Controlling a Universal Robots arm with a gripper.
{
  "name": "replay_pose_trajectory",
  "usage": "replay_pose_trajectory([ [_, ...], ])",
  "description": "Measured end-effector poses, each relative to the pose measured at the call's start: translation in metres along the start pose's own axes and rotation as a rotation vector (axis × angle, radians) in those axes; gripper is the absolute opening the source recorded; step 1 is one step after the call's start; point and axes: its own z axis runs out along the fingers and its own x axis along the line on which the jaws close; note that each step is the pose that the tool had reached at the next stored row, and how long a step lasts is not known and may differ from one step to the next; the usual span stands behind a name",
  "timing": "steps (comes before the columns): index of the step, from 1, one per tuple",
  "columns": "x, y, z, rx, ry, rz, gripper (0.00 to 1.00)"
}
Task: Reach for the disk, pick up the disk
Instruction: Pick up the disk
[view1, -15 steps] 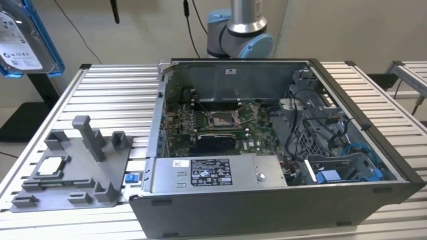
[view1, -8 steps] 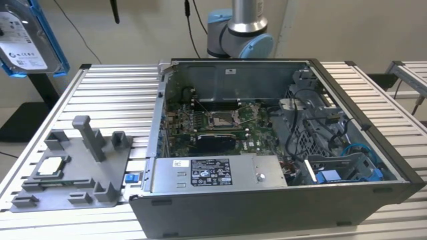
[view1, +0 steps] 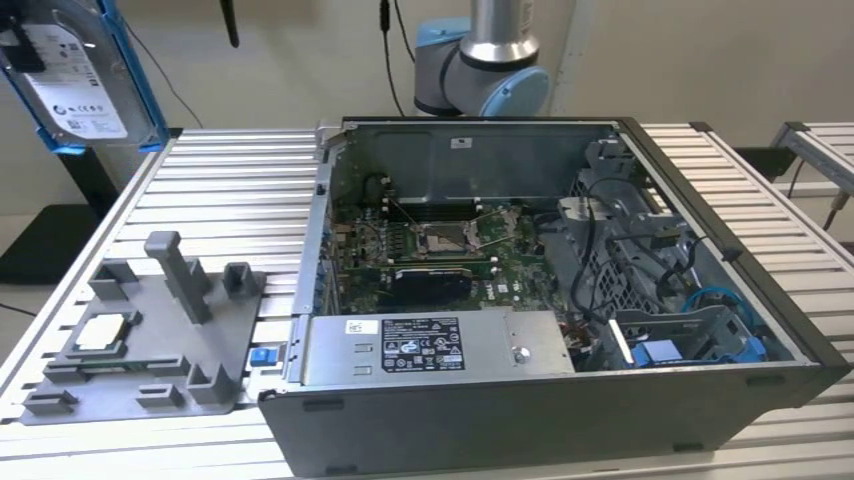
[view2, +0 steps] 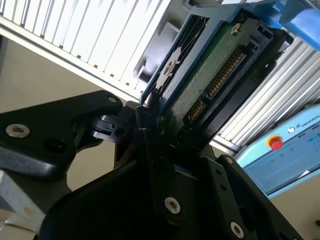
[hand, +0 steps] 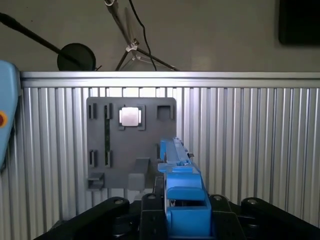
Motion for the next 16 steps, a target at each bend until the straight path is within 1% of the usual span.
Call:
replay_pose_trajectory([
  [4, -0.0003, -0.0154, 0.0000, -0.0041, 0.0001, 0.000, 0.00],
  [16, -0.0013, -0.0668, -0.0001, -0.0180, 0.0004, 0.000, 0.00],
])
